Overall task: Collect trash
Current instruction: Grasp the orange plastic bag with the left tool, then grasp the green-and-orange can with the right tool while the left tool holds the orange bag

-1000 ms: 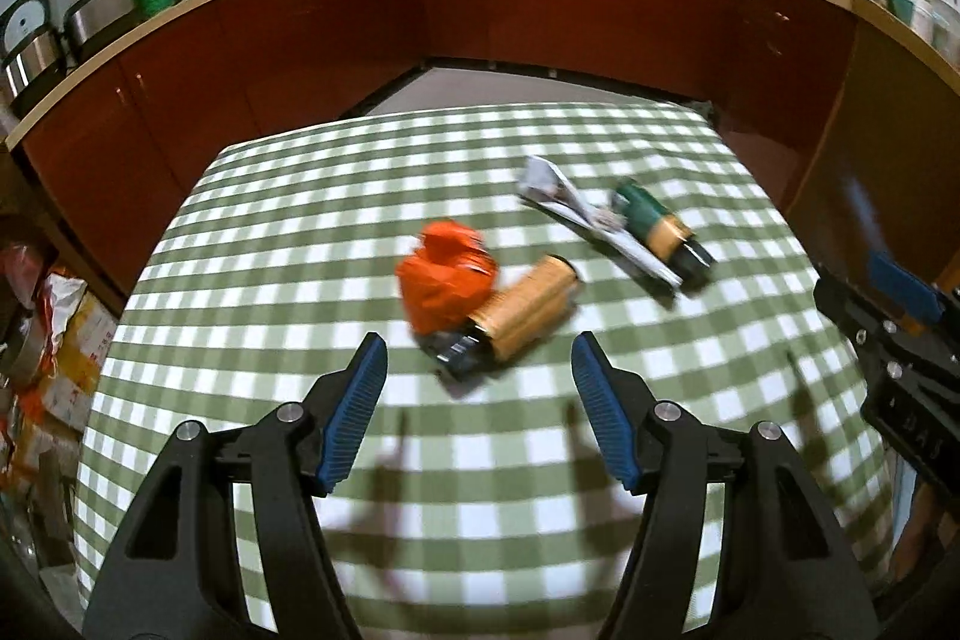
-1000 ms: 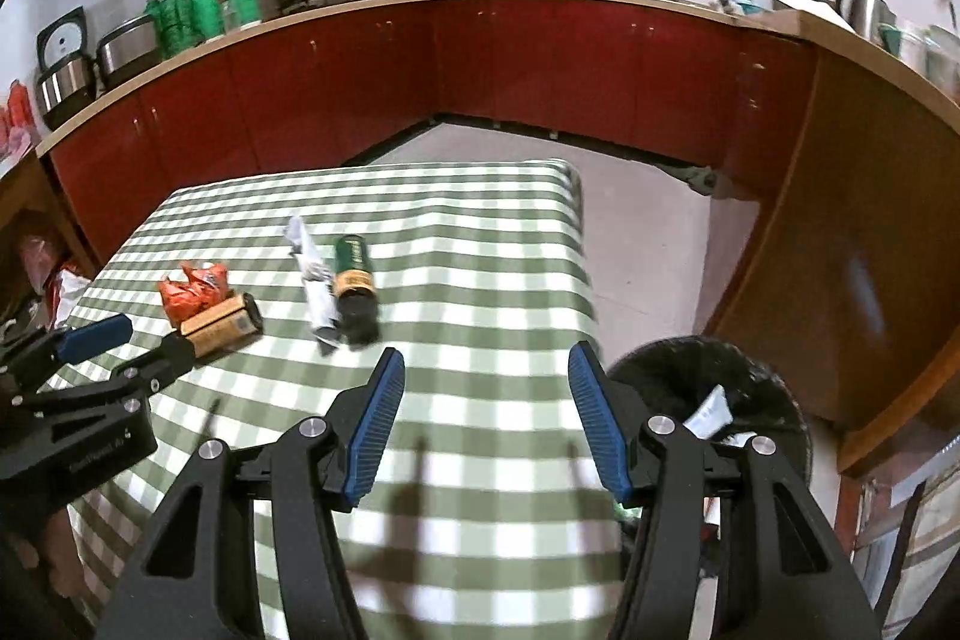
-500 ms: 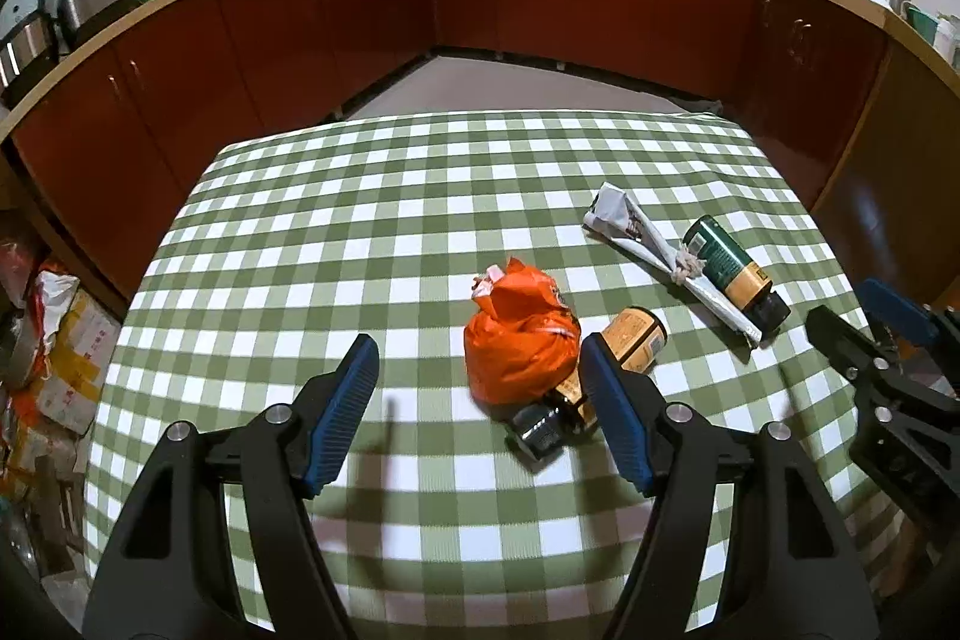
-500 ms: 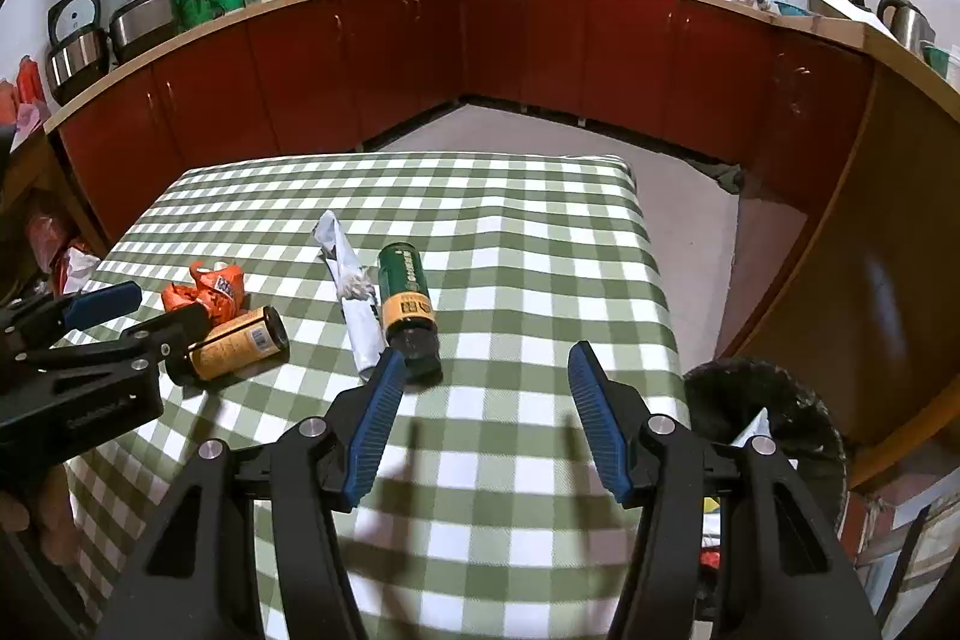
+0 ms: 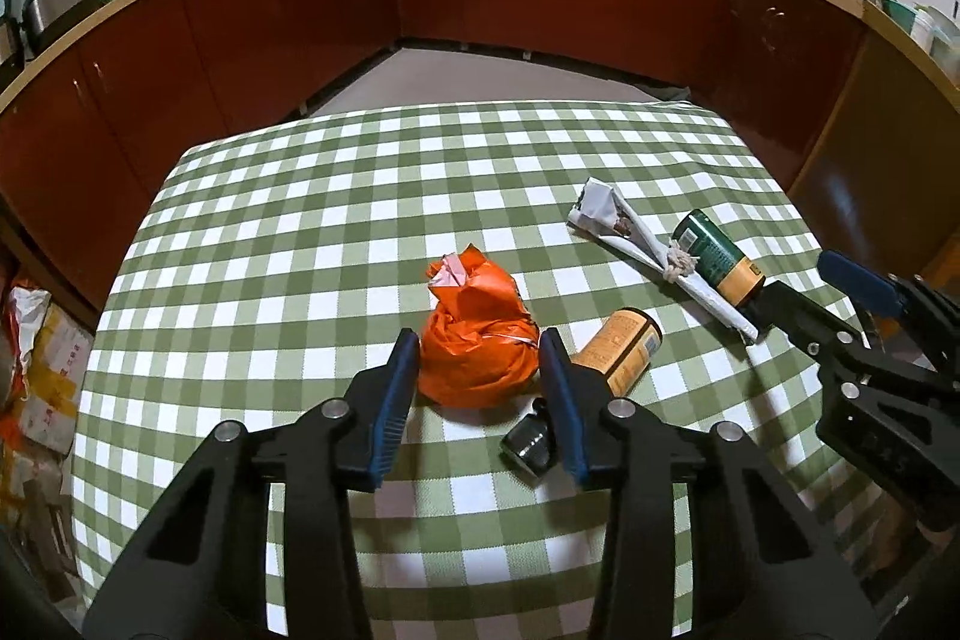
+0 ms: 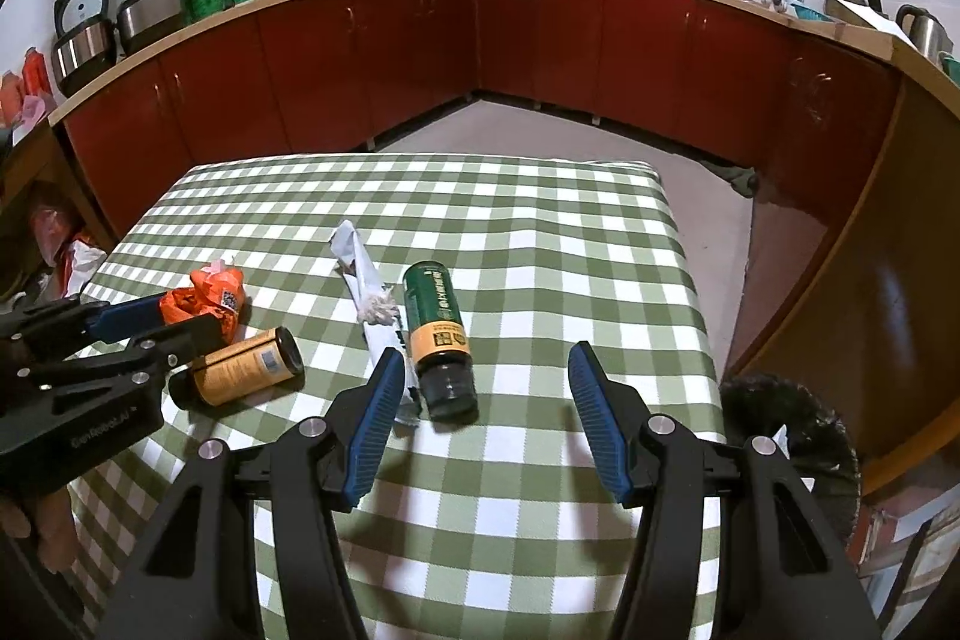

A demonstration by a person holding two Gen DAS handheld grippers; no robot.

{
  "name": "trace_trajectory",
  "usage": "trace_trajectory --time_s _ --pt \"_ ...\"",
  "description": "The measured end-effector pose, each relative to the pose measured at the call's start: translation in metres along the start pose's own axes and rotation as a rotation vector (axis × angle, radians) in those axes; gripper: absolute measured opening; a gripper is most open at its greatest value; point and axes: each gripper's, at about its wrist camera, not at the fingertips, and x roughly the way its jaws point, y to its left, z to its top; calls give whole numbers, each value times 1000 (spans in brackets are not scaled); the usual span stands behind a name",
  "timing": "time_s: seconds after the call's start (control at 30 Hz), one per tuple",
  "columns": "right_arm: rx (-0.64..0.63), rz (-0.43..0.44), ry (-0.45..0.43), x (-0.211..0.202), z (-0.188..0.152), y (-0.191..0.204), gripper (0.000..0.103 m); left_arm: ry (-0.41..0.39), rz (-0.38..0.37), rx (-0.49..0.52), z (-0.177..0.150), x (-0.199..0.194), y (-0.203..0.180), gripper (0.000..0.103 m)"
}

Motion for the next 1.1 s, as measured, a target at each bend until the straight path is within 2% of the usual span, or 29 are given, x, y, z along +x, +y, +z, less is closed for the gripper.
trace_trajectory --time_s 0.3,0.53,0.73,0.87,1.1 --pt "1 12 21 8 3 1 56 -8 -13 -8 -8 -5 0 38" --pt "-10 17 48 17 7 5 55 -24 21 -18 -12 -10 7 38" --pt "-15 26 75 27 11 7 44 -33 44 -29 -11 -13 18 38" --pt "-20 47 99 32 11 9 26 -38 49 -43 -12 -15 24 38" --pt "-19 43 70 22 7 11 26 -67 52 -35 -19 -24 26 38"
